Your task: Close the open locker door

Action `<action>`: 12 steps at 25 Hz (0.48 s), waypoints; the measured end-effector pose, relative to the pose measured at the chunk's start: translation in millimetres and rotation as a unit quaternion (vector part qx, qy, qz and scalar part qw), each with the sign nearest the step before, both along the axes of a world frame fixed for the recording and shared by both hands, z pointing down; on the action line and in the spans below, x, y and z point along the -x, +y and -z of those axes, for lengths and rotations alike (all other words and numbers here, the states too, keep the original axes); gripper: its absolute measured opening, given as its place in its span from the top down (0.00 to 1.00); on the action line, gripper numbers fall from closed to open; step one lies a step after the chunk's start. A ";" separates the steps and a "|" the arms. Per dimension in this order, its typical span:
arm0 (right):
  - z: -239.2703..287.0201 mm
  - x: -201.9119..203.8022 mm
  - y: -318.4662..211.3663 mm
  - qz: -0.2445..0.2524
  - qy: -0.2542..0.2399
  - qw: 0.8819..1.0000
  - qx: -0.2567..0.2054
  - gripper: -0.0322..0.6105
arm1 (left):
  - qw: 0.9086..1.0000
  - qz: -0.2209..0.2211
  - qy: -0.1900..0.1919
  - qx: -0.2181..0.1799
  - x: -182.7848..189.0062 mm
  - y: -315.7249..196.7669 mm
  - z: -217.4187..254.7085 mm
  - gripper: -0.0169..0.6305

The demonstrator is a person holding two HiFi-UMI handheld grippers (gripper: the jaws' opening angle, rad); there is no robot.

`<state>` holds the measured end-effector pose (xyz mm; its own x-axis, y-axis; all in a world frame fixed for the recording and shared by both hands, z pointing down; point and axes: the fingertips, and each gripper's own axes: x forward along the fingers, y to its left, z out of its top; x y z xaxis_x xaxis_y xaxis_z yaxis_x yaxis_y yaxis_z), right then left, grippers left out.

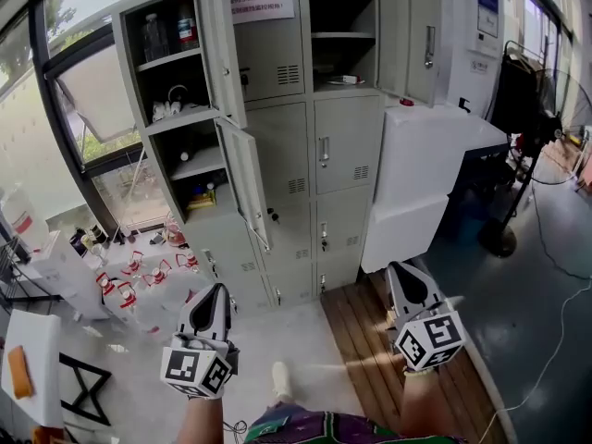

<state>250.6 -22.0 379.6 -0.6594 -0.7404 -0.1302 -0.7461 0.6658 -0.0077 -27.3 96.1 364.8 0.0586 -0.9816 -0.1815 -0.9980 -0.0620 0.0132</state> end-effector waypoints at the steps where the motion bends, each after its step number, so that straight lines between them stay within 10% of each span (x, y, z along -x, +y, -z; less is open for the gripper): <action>1: 0.9 0.9 -3.4 -0.001 0.001 1.000 0.001 0.95 | 1.000 -0.001 -0.001 0.000 0.5 -3.6 0.8 0.94; 12: 19.5 26.0 -36.8 -0.009 -0.003 1.000 -0.011 0.95 | 1.000 -0.019 -0.008 -0.003 20.4 -48.2 12.3 0.94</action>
